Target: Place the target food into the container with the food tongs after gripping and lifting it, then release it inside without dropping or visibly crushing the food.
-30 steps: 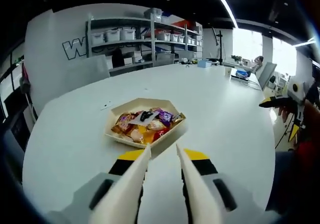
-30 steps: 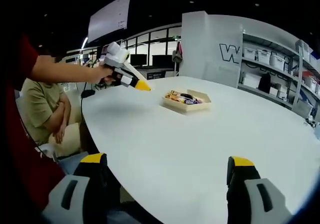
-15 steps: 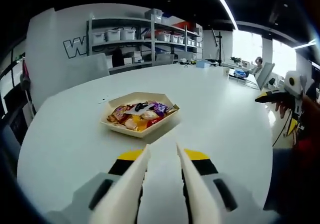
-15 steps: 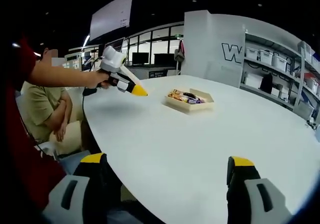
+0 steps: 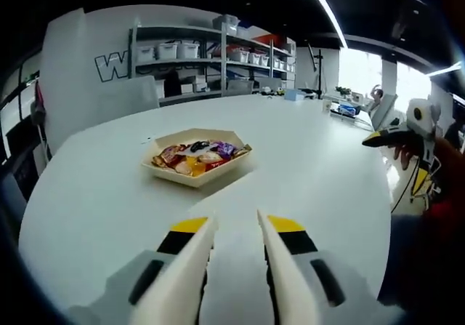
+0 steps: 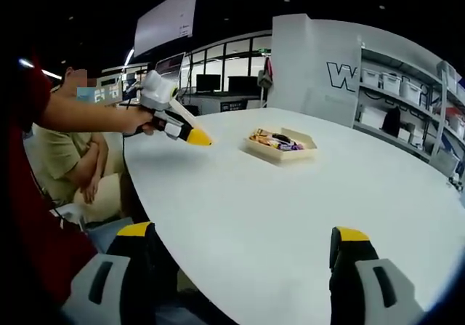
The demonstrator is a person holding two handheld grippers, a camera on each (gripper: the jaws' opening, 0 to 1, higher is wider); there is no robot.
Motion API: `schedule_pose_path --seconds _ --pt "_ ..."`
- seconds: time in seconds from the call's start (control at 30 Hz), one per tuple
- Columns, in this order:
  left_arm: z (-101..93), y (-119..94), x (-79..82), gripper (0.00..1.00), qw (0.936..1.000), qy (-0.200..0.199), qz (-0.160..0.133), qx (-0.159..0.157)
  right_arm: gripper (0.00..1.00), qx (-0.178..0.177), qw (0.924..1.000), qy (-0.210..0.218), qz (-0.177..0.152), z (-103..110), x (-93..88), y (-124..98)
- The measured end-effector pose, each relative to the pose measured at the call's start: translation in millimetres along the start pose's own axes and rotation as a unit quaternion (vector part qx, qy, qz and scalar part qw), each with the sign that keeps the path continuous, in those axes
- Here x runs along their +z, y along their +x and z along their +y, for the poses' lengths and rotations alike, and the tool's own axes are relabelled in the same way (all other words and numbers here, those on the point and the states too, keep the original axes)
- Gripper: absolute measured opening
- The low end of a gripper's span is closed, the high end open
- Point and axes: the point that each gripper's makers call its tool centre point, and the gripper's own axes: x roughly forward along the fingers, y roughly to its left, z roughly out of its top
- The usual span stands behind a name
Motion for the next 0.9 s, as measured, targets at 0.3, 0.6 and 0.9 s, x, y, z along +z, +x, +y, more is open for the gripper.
schedule_pose_path --seconds 0.3,0.6,0.9 --pt "-14.6 -5.9 -7.2 0.28 0.9998 0.019 0.005 0.002 0.99 -0.002 1.0000 0.000 0.005 -7.0 -4.4 4.6" --pt "-21.5 -11.5 -16.0 0.28 0.9996 0.024 0.010 0.008 0.99 -0.001 0.9999 -0.012 0.001 -4.8 -1.4 12.1" --pt "-19.2 -16.4 -19.6 0.28 0.9998 -0.001 -0.005 0.020 0.99 0.008 0.9998 -0.013 0.008 -1.6 -4.4 16.2"
